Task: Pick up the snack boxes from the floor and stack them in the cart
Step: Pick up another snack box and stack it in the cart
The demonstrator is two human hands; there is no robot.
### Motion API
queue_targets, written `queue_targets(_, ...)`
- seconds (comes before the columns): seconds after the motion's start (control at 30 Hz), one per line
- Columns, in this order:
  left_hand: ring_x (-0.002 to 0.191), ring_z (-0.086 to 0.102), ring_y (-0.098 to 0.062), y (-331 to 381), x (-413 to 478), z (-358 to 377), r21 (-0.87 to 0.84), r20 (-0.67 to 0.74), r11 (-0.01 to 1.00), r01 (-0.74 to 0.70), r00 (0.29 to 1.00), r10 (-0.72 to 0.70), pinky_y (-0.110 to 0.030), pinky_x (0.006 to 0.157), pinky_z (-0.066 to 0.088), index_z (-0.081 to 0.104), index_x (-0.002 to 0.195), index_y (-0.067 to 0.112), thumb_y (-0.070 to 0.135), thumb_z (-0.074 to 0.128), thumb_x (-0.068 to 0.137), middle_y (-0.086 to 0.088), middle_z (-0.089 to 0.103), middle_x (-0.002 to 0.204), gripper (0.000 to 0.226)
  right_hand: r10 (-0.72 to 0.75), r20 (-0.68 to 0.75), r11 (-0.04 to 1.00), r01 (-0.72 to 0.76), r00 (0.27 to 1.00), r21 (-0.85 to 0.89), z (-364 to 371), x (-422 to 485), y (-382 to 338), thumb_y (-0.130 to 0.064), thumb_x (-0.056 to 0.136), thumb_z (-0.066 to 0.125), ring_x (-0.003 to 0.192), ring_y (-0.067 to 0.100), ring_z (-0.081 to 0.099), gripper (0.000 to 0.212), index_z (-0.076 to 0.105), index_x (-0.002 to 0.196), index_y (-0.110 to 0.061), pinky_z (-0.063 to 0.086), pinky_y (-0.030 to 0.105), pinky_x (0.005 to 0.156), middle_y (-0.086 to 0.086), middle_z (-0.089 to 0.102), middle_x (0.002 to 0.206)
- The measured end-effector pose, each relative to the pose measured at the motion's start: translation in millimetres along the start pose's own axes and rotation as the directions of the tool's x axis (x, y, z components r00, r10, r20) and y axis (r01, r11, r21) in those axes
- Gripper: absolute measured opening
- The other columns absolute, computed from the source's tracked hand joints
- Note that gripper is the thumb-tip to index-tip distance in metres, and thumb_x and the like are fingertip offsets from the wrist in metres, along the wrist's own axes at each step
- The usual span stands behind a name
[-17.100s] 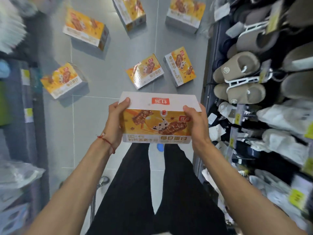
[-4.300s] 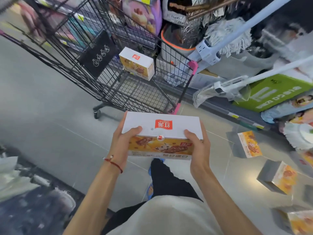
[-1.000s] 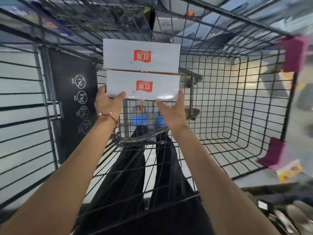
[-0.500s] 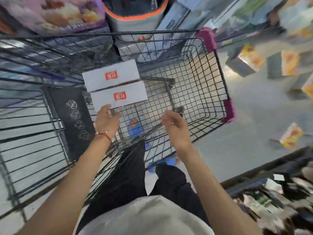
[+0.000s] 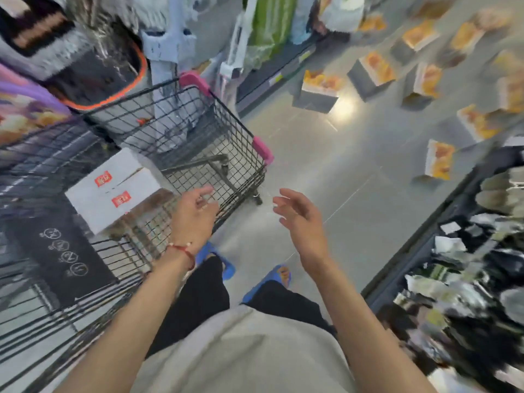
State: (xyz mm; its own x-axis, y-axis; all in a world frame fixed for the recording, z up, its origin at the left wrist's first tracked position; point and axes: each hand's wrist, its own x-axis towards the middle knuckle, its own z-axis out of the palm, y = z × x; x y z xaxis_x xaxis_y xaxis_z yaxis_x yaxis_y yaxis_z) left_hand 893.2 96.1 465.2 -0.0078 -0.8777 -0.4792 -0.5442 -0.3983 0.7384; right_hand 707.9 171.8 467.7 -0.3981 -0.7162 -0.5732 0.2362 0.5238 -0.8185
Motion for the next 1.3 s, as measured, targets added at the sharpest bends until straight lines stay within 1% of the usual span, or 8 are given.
queue_targets(0.1, 0.108, 0.065, -0.032, 29, -12, 39, 0.032, 0.083, 0.997, -0.074, 0.994, 0.071, -0.044, 0.094, 0.051, 0.066, 0.121, 0.026, 0.017, 0.065, 0.093, -0.007, 0.068, 0.117, 0.030, -0.019, -0.092, 0.997, 0.025, 0.996, 0.069, -53, -9, -4, -0.003, 0.100, 0.060, 0.106, 0.020, 0.069, 0.027, 0.068, 0.115, -0.024, 0.052, 0.033, 0.093, 0.001, 0.074, 0.111)
queue_targets(0.2, 0.099, 0.065, -0.018, 59, -19, 76, 0.053, 0.151, 0.981, -0.186, 0.973, 0.176, -0.040, 0.096, 0.051, 0.068, 0.113, 0.029, 0.016, 0.070, 0.088, -0.008, 0.070, 0.111, 0.028, -0.018, -0.192, 0.987, 0.048, 0.981, 0.151, -100, -19, -8, -0.004, 0.101, 0.059, 0.109, 0.019, 0.070, 0.027, 0.067, 0.121, -0.020, 0.053, 0.031, 0.096, 0.002, 0.075, 0.114)
queue_targets(0.37, 0.069, 0.058, 0.007, 108, -20, 134, 0.004, 0.304, 0.963, -0.270, 0.918, 0.256, -0.018, 0.070, 0.051, 0.065, 0.109, 0.025, 0.008, 0.063, 0.093, 0.005, 0.065, 0.092, 0.024, 0.016, -0.346, 0.964, 0.078, 0.938, 0.255, -158, -24, -11, -0.006, 0.103, 0.058, 0.104, 0.015, 0.070, 0.028, 0.067, 0.127, -0.016, 0.053, 0.027, 0.094, 0.005, 0.074, 0.119)
queue_targets(0.5, 0.093, 0.062, 0.001, 143, -4, 179, 0.008, 0.422, 0.952, -0.305, 0.864, 0.274, -0.029, 0.087, 0.051, 0.065, 0.114, 0.022, 0.005, 0.061, 0.095, 0.007, 0.066, 0.112, 0.026, 0.050, -0.444, 0.945, 0.101, 0.894, 0.311, -193, -7, -22, -0.007, 0.102, 0.059, 0.100, 0.012, 0.070, 0.027, 0.067, 0.126, -0.016, 0.053, 0.028, 0.093, 0.005, 0.074, 0.118)
queue_targets(0.67, 0.094, 0.064, -0.004, 198, 32, 242, 0.003, 0.541, 0.932, -0.363, 0.784, 0.304, -0.032, 0.093, 0.051, 0.066, 0.115, 0.019, 0.005, 0.061, 0.095, 0.003, 0.067, 0.116, 0.025, 0.076, -0.559, 0.924, 0.152, 0.826, 0.352, -237, 32, -52, -0.008, 0.102, 0.061, 0.103, 0.013, 0.070, 0.024, 0.067, 0.115, -0.026, 0.053, 0.029, 0.095, 0.001, 0.075, 0.115)
queue_targets(0.9, 0.097, 0.061, 0.002, 288, 71, 318, 0.004, 0.685, 0.898, -0.440, 0.655, 0.318, -0.020, 0.087, 0.047, 0.067, 0.122, 0.011, 0.004, 0.059, 0.096, 0.001, 0.068, 0.118, 0.028, 0.153, -0.671, 0.879, 0.211, 0.725, 0.428, -285, 86, -108, -0.008, 0.101, 0.061, 0.108, 0.015, 0.070, 0.023, 0.068, 0.115, -0.026, 0.053, 0.031, 0.098, 0.001, 0.075, 0.116)
queue_targets(1.07, 0.108, 0.064, -0.014, 345, 97, 377, 0.018, 0.737, 0.894, -0.448, 0.610, 0.291, -0.032, 0.096, 0.051, 0.067, 0.120, 0.014, 0.005, 0.058, 0.096, 0.000, 0.069, 0.119, 0.027, 0.212, -0.712, 0.845, 0.240, 0.669, 0.477, -327, 124, -133, -0.010, 0.101, 0.061, 0.101, 0.012, 0.069, 0.022, 0.068, 0.119, -0.022, 0.053, 0.030, 0.096, 0.003, 0.075, 0.117)
queue_targets(1.3, 0.108, 0.062, -0.011, 416, 132, 487, 0.082, 0.777, 0.887, -0.455, 0.587, 0.229, -0.022, 0.090, 0.047, 0.067, 0.122, 0.018, 0.010, 0.057, 0.098, 0.011, 0.068, 0.109, 0.026, 0.312, -0.728, 0.798, 0.246, 0.611, 0.549, -424, 195, -157, -0.004, 0.102, 0.058, 0.093, 0.011, 0.068, 0.024, 0.067, 0.120, -0.016, 0.054, 0.017, 0.074, 0.000, 0.075, 0.111)
